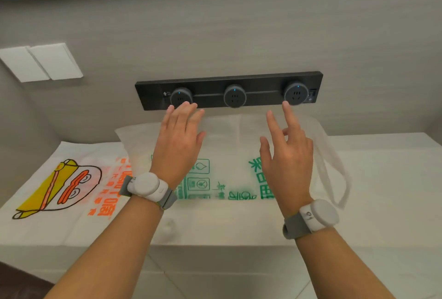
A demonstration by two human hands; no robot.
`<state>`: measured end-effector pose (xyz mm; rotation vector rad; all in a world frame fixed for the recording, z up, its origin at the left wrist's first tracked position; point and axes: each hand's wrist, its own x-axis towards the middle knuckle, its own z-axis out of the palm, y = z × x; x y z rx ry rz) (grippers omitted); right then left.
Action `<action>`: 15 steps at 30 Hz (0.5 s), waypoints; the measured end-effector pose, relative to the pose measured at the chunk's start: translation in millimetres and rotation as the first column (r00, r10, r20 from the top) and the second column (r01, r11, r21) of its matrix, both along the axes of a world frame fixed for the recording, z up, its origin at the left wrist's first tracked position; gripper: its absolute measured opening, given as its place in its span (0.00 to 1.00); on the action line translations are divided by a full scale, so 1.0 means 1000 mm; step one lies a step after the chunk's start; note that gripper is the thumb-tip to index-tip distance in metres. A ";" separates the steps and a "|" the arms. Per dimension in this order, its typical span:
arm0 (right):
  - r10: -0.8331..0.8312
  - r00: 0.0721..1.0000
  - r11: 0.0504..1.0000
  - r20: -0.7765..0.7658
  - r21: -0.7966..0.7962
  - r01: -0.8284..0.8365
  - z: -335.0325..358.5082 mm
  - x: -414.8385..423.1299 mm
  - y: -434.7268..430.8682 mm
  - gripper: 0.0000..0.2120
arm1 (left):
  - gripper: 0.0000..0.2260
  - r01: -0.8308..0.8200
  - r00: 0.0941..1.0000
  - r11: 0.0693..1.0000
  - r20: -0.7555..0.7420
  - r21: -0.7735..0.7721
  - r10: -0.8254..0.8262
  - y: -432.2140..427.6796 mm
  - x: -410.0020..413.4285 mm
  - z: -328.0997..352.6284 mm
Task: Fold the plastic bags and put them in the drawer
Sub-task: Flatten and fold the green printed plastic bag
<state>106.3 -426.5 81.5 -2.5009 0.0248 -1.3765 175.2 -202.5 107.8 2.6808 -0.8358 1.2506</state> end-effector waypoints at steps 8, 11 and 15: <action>0.024 0.966 0.999 -0.256 0.044 -0.013 -0.043 0.040 -0.025 0.24 | 0.25 -0.049 0.964 0.997 -0.260 0.056 0.062 -0.027 0.028 -0.054; 0.040 0.926 0.998 -0.376 0.059 -0.019 -0.058 0.047 -0.029 0.25 | 0.26 -0.043 0.929 0.998 -0.364 0.047 0.057 -0.033 0.028 -0.077; 0.081 0.854 0.995 -0.514 0.086 -0.043 -0.075 0.054 -0.032 0.26 | 0.29 -0.054 0.881 0.998 -0.470 0.021 0.058 -0.035 0.028 -0.102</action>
